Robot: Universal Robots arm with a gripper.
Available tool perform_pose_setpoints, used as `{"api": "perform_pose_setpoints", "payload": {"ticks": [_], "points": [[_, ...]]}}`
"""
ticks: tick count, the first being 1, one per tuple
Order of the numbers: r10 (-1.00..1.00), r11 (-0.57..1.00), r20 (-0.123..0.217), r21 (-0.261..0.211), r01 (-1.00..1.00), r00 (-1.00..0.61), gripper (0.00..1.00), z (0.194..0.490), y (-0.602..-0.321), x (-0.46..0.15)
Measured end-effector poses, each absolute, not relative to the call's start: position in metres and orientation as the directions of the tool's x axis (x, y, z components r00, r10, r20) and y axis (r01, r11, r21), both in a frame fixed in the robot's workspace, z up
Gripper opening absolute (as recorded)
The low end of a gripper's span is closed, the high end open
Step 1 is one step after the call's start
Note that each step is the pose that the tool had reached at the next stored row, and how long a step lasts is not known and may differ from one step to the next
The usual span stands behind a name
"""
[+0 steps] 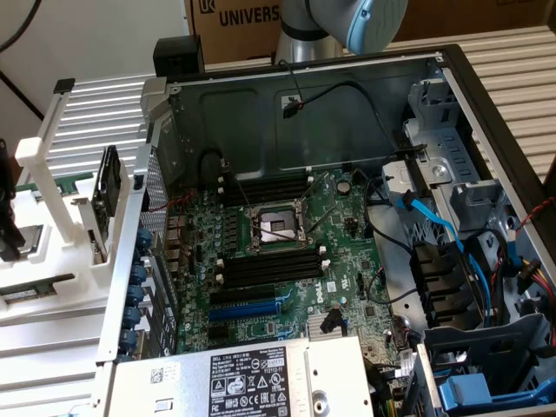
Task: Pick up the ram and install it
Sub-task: 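Pick up the ram and move it above insertion slot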
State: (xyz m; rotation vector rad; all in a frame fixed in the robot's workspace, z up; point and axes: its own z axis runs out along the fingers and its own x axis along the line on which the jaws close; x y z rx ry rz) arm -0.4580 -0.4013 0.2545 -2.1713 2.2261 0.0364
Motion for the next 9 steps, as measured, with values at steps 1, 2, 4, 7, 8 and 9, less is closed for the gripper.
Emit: {"api": "perform_pose_setpoints", "payload": {"ticks": [1, 2, 4, 7, 8, 9], "points": [[-0.999, 0.025, -0.039, 0.0, -1.0, -0.025, 0.24, 0.2539, -0.4015, -0.457], [-0.999, 0.025, -0.039, 0.008, -1.0, -0.025, 0.24, 0.2532, -0.4016, -0.4562], [-0.999, 0.025, -0.039, 0.023, -0.999, -0.026, 0.24, 0.2519, -0.402, -0.455], [-0.999, 0.025, -0.039, 0.038, -0.999, -0.027, 0.24, 0.2492, -0.4023, -0.4514], [-0.999, 0.025, -0.04, 0.039, -0.999, -0.026, 0.24, 0.2478, -0.4023, -0.4507], [-0.999, 0.025, -0.04, 0.04, -0.999, -0.027, 0.24, 0.2465, -0.4023, -0.4503]]}}
